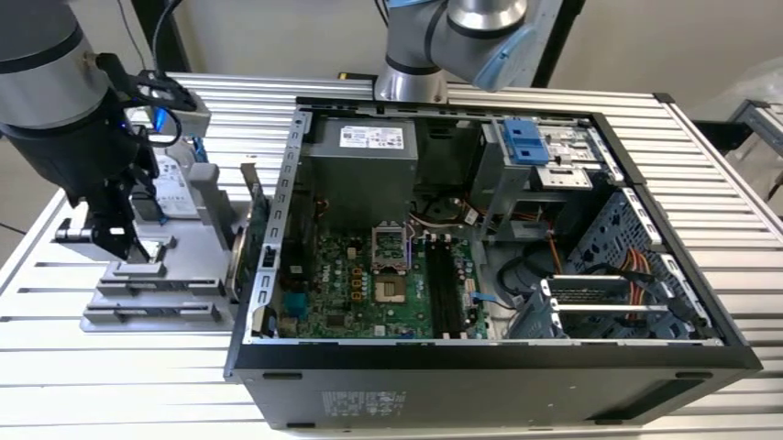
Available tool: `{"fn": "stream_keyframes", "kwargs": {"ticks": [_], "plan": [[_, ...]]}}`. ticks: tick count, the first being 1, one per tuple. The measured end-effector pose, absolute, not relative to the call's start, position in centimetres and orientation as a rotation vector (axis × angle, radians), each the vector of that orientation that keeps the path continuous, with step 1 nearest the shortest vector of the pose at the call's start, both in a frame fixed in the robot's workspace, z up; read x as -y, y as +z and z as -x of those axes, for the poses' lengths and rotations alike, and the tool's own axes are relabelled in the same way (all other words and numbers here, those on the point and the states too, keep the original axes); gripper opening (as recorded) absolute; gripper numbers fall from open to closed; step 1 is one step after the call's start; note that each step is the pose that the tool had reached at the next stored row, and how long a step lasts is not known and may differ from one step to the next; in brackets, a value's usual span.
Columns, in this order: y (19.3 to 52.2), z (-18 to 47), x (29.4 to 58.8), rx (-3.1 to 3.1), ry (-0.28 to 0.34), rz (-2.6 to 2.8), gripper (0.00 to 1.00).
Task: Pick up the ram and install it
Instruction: 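Pick up the ram and move it above insertion slot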
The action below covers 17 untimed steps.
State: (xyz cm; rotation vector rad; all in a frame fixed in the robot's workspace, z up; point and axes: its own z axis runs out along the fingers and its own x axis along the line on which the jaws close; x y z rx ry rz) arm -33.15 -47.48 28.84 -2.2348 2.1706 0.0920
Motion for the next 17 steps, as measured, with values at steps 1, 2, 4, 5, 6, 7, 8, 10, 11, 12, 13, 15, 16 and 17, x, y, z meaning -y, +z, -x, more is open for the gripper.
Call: {"fn": "stream_keyframes", "kwargs": {"ticks": [1,2,4,5,6,7,8,10,11,12,13,15,16,17], "plan": [[28.79,33.19,47.53,-2.17,0.091,2.234,1.0],[28.76,33.21,47.56,-2.171,0.091,2.234,1.0],[28.68,33.24,47.62,-2.175,0.091,2.229,1.0],[28.65,33.25,47.65,-2.18,0.091,2.224,1.0],[28.61,33.26,47.68,-2.186,0.091,2.218,1.0],[28.58,33.26,47.72,-2.191,0.09,2.213,1.0],[28.54,33.26,47.77,-2.195,0.09,2.209,1.0],[28.43,33.26,47.91,-2.198,0.09,2.205,1.0],[28.38,33.26,48.0,-2.199,0.09,2.205,1.0],[28.34,33.26,48.09,-2.199,0.09,2.205,1.0],[28.29,33.26,48.16,-2.199,0.09,2.205,1.0],[28.21,33.26,48.18,-2.199,0.09,2.205,1.0],[28.22,33.27,48.19,-2.199,0.089,2.205,1.0],[28.19,33.32,48.2,-2.199,0.088,2.205,1.0]]}}
